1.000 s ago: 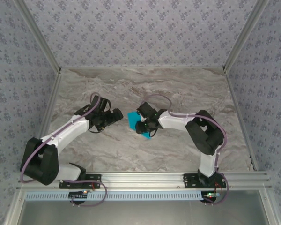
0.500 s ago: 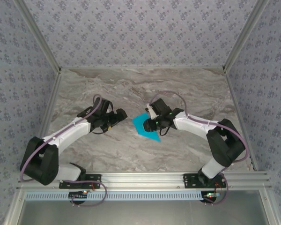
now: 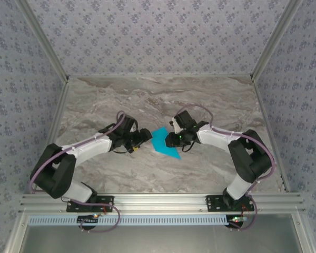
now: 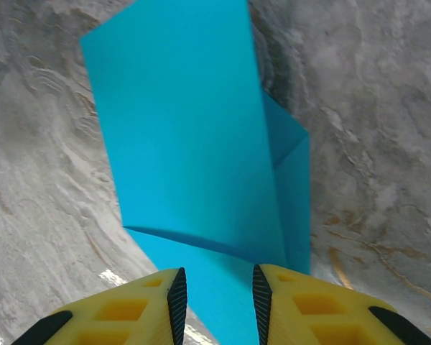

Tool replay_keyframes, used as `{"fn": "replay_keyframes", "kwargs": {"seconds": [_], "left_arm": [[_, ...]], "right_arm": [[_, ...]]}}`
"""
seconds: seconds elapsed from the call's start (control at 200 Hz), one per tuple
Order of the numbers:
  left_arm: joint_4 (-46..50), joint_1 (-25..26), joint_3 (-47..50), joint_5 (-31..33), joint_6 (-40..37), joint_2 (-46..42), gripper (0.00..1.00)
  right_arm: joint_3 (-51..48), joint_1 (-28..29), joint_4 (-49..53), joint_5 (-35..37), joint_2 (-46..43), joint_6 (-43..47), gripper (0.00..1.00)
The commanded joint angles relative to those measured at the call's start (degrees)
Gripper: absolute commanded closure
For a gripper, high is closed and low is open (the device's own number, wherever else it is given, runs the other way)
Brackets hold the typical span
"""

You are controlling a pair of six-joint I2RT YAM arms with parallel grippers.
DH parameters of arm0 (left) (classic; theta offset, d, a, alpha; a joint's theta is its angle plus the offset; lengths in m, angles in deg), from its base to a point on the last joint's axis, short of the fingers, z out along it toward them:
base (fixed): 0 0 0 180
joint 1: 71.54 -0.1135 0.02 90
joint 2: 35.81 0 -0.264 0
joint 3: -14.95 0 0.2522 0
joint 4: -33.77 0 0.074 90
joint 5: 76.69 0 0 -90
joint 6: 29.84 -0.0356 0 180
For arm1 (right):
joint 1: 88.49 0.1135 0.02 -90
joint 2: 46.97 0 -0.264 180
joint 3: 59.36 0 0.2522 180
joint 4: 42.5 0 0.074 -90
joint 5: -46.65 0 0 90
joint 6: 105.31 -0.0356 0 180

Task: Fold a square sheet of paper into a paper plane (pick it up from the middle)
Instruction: Move the square sheet of paper to the center of the table, then fold the wing for the fifth time at the center of the table.

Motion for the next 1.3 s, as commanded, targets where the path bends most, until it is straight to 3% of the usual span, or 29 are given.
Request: {"fn": "replay_keyframes", "kwargs": {"seconds": [0.0,0.17,0.47,0.71,0.949,1.294], "left_arm": [[-3.1,1.4,-0.7,-2.2,2.3,2.0,0.23],[-4.3,3.4,-1.7,-3.2,3.3,5.2,0.29],[-7.9,5.0,-2.5,-5.2,5.1,9.4,0.53],[-9.8,5.5,-4.1,-6.6,5.3,11.9,0.62],[-11.0,5.5,-4.2,-7.3,5.6,13.3,0.64],[-6.6,5.4,-4.0,-3.6,3.4,11.8,0.59]], "right_arm": [[-1.1,-1.1,0.0,-1.8,1.3,-0.8,0.66],[-2.3,-2.8,-0.8,-3.1,2.6,-0.8,0.68],[-5.8,-6.0,-5.0,-7.4,3.4,-2.6,0.72],[-7.0,-7.3,-5.9,-8.7,3.0,-3.1,0.73],[-7.6,-7.8,-6.6,-9.6,3.0,-3.4,0.73],[-7.7,-8.3,-6.7,-9.5,3.0,-3.5,0.73]]}}
